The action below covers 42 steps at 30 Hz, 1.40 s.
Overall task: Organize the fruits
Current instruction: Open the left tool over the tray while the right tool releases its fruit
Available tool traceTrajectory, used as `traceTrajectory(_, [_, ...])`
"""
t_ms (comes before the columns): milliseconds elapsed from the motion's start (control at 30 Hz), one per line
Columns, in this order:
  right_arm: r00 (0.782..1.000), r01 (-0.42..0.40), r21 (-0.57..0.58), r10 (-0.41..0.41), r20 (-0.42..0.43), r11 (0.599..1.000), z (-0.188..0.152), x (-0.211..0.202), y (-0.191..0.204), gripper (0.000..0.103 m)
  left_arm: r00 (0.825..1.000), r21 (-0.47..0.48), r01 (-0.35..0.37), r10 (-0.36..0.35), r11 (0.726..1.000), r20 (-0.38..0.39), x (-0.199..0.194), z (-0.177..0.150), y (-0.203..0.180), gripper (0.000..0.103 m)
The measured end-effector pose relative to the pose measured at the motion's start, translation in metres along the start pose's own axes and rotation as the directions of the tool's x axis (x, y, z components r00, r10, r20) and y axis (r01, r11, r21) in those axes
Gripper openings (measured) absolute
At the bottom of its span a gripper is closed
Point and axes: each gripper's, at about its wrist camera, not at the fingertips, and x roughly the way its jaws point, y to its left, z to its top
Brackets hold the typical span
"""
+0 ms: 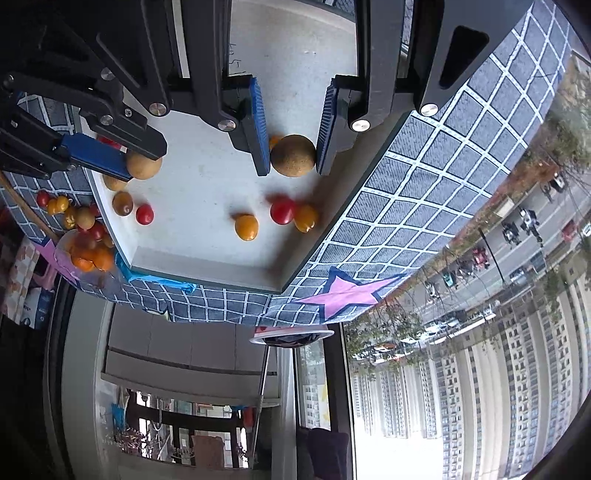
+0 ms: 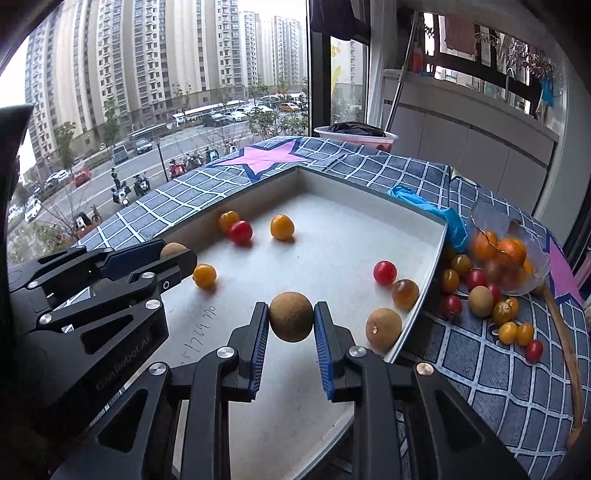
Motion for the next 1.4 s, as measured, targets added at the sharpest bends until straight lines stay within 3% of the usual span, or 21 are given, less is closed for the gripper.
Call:
traceTrajectory(467, [1.0, 0.001, -0.009, -0.001, -0.026, 1.0, 0.001, 0.004, 0.002, 0.027, 0.998, -0.019, -0.011, 0.01, 1.0, -0.058, 0.012, 0.0, 0.005, 0.027])
traceTrajectory(500, [1.0, -0.002, -0.009, 0.002, -0.029, 1.0, 0.001, 0.004, 0.002, 0.031, 0.998, -0.021, -0.016, 0.014, 1.0, -0.062, 0.013, 0.0, 0.005, 0.027])
traceTrajectory(533, [1.0, 0.002, -0.009, -0.002, -0.029, 1.0, 0.001, 0.004, 0.002, 0.042, 0.997, -0.028, -0.027, 0.025, 0.999, -0.069, 0.015, 0.0, 0.006, 0.027])
traceTrajectory(600, [1.0, 0.014, -0.006, -0.014, -0.017, 1.0, 0.001, 0.002, 0.002, 0.053, 0.996, -0.048, -0.038, 0.033, 0.998, -0.085, 0.018, 0.0, 0.01, 0.027])
traceTrajectory(1000, [0.996, 0.034, 0.02, -0.036, 0.086, 0.999, -0.007, -0.023, -0.002, 0.053, 0.99, -0.062, -0.018, 0.009, 0.998, -0.138, 0.026, -0.002, 0.013, 0.027])
traceTrajectory(1400, [0.994, 0.059, 0.082, -0.067, 0.091, 0.995, -0.029, -0.051, -0.023, 0.056, 0.989, -0.045, -0.035, 0.029, 0.998, -0.143, 0.027, -0.003, 0.01, 0.028])
